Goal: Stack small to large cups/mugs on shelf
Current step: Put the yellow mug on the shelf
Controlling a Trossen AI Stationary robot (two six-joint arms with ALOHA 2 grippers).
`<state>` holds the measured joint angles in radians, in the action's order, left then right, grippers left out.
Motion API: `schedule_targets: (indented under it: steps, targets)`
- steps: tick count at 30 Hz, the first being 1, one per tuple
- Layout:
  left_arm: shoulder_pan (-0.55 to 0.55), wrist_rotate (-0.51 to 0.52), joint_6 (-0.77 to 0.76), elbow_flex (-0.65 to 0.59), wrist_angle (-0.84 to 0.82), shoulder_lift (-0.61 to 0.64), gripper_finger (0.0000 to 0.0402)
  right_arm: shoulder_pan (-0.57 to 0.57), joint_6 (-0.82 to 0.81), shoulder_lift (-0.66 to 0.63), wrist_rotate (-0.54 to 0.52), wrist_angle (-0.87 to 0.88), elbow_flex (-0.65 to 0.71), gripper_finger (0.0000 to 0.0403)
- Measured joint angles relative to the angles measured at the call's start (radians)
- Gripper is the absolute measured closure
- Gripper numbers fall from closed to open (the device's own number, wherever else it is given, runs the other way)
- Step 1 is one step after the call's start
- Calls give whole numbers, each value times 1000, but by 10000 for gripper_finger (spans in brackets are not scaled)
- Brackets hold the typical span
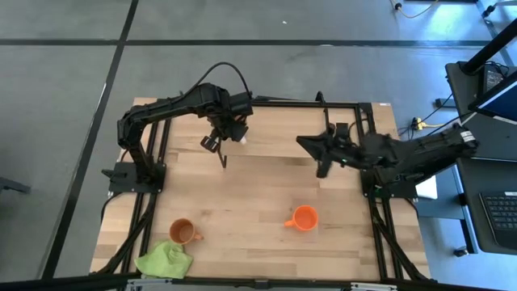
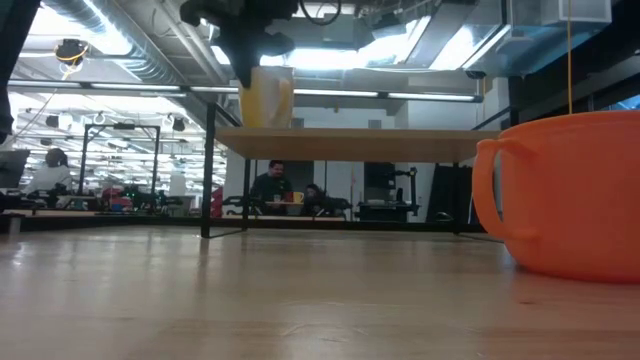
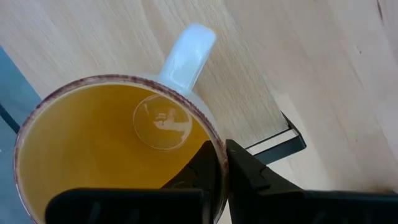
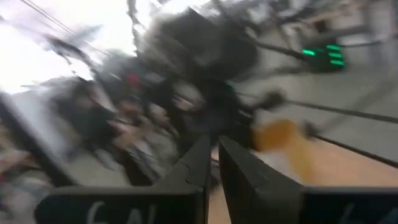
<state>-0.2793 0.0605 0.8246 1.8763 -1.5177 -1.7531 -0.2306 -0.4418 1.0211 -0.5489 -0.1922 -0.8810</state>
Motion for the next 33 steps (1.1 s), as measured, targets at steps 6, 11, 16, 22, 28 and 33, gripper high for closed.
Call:
schedule_targets:
  steps: [6,11,16,22,28,33]
  targets:
    - [16,1,0,1,-3,0,389,145,-16,45,96,106,0,368]
    - [29,23,0,2,-23,6,388,250,84,101,235,211,-68,377]
    - [20,20,-1,2,-36,14,388,327,173,193,427,430,-275,398]
    - [21,-21,-6,2,-34,18,388,355,219,289,437,534,-464,382]
    - [20,-38,-10,2,-29,18,388,359,187,322,440,543,-485,383]
    - [20,-26,-3,2,7,18,388,360,172,322,437,556,-485,389]
